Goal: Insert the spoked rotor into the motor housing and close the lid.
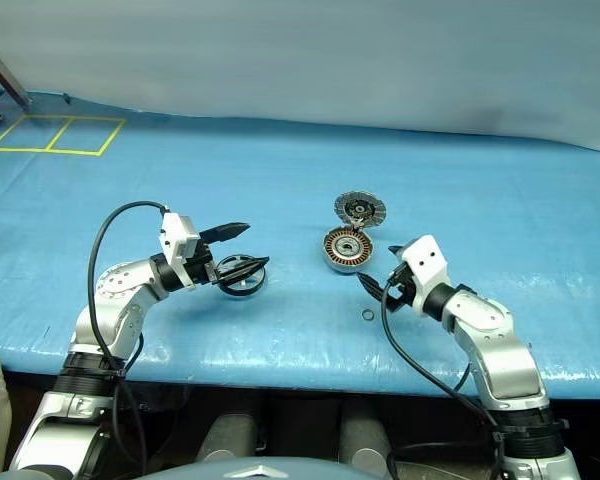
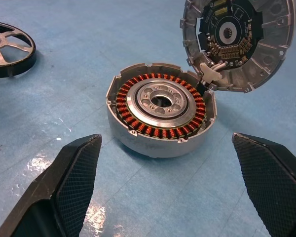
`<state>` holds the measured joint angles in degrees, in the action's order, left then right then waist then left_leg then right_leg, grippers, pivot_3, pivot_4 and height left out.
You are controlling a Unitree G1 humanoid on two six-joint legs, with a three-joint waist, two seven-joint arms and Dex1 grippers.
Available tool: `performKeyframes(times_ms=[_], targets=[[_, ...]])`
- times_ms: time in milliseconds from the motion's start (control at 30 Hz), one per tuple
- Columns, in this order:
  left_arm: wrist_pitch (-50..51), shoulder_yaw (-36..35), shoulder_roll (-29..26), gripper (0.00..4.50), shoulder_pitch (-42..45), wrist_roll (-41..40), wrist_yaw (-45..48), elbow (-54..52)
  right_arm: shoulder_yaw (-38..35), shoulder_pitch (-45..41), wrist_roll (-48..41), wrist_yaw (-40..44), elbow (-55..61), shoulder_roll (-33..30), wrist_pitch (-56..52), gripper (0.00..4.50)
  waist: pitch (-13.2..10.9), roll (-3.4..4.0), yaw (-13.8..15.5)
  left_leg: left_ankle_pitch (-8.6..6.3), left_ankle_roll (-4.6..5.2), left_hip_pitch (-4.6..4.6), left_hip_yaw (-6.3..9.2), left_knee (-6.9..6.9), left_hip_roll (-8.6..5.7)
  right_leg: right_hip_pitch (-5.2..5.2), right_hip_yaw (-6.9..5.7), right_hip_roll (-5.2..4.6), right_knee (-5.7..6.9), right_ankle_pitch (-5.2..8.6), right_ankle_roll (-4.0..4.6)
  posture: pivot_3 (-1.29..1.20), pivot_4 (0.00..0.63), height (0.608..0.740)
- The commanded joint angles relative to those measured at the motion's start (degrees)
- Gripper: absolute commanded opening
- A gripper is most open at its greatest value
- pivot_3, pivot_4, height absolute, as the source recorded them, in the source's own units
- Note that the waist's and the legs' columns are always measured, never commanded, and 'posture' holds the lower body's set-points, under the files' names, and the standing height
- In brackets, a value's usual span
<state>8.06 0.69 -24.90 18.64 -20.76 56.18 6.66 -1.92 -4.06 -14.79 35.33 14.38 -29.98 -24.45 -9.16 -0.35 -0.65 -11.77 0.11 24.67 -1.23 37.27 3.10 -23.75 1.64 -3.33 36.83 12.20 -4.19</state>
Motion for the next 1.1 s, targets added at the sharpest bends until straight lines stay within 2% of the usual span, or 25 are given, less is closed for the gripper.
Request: performKeyframes(times_ms=[33,1100], targets=[[-1.09,-0.66,-0.15,4.5,0.14,-0.24,-0.26,-1.78,-0.3,-0.95,-0.15,0.33,1.09,-0.48,0.34,4.47,0.0,0.0,0.0,0.0,0.0,0.0,0.0,0.0,0.0,0.0,0.0,0.0,0.0,0.0,0.0,0.0,0.15,0.74],[0.45,-0.58,0.4,4.5,0.48,-1.95,-0.22,-1.44,-0.65,-1.63,-0.16,-0.2,1.04,0.09,0.62,4.47,0.0,0.0,-0.01,0.0,0.0,0.0,0.0,0.0,0.0,0.0,0.0,0.0,0.0,0.0,0.0,0.0,0.15,0.74]])
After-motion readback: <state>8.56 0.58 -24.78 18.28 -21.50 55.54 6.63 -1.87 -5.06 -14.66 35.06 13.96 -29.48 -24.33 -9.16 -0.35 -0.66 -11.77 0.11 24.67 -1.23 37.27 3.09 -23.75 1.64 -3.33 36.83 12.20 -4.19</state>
